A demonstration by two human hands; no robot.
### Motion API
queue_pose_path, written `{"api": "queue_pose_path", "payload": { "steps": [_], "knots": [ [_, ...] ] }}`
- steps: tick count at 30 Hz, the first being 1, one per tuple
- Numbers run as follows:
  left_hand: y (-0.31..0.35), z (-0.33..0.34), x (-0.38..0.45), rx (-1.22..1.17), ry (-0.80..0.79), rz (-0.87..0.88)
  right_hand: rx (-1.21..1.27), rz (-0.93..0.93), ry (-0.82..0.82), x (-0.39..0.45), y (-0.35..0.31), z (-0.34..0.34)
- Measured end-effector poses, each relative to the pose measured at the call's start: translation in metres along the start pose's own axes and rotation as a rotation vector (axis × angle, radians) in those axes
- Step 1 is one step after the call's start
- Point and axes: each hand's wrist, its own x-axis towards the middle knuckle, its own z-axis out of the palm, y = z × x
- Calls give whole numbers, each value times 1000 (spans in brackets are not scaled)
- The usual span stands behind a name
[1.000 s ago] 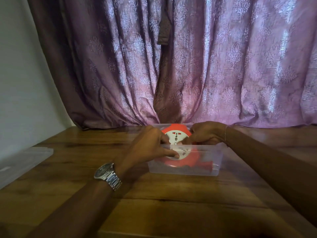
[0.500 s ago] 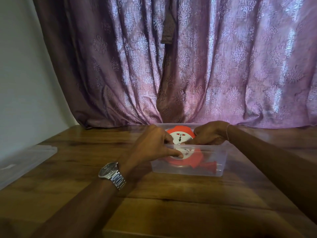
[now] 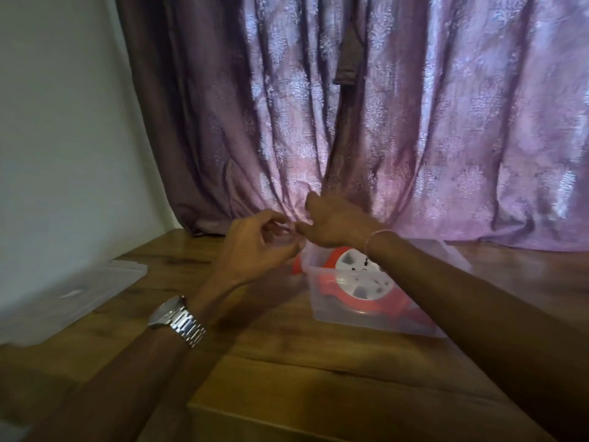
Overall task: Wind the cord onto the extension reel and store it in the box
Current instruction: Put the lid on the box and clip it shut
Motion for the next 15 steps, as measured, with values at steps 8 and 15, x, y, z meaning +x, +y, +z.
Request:
{"api": "queue_pose_path", "payload": {
  "steps": [8,15],
  "knots": [
    [-77,-103,-47,418,-19,-397,104,-246,-211,54,-125,48],
    [-139,-182,-110,671,106,-686,227,-312,-295,89,-207,106]
  ]
}}
